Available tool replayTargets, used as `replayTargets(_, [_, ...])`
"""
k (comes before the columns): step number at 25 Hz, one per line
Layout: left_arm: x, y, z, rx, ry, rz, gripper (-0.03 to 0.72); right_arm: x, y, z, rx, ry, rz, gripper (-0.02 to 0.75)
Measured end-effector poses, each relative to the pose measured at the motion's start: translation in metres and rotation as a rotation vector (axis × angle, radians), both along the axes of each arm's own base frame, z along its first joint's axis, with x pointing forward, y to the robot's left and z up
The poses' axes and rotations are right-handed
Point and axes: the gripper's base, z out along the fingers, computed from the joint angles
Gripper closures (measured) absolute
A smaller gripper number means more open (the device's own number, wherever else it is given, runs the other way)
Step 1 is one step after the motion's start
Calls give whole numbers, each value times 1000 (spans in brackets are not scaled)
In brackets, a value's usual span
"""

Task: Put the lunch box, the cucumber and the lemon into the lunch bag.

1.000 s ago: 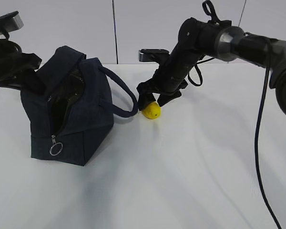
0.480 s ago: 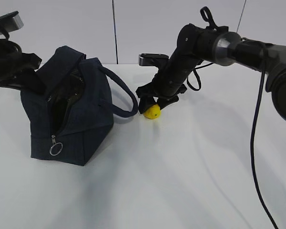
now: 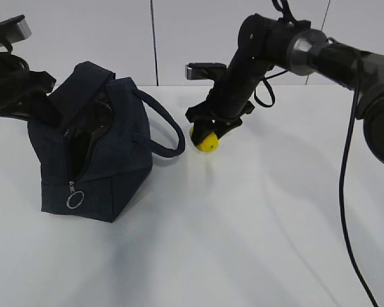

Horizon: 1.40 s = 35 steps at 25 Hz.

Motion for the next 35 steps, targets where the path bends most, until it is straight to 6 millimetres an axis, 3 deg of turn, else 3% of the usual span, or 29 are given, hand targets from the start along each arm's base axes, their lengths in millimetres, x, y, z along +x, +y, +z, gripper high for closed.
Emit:
replayTargets(7, [0, 0, 0, 0, 0, 0, 671, 4, 6, 42, 101, -55, -59, 356])
replayTargets(16, [0, 0, 0, 0, 0, 0, 671, -20, 18, 127, 391, -81, -46, 357])
replayTargets(19, [0, 0, 0, -5, 2, 1, 671, -25, 23, 141, 477, -65, -38, 357])
replayTargets(23, [0, -2, 1, -24, 8, 5, 671, -30, 32, 142, 545, -20, -26, 357])
replayTargets(26, [-1, -2, 1, -32, 13, 6, 671, -40, 51, 135, 540, 17, 7, 357])
replayTargets(31, [-1, -2, 1, -34, 15, 5, 671, -66, 91, 129, 457, 8, 106, 357])
replayTargets(35, [-1, -2, 1, -34, 15, 5, 671, -73, 106, 115, 368, -4, 141, 357])
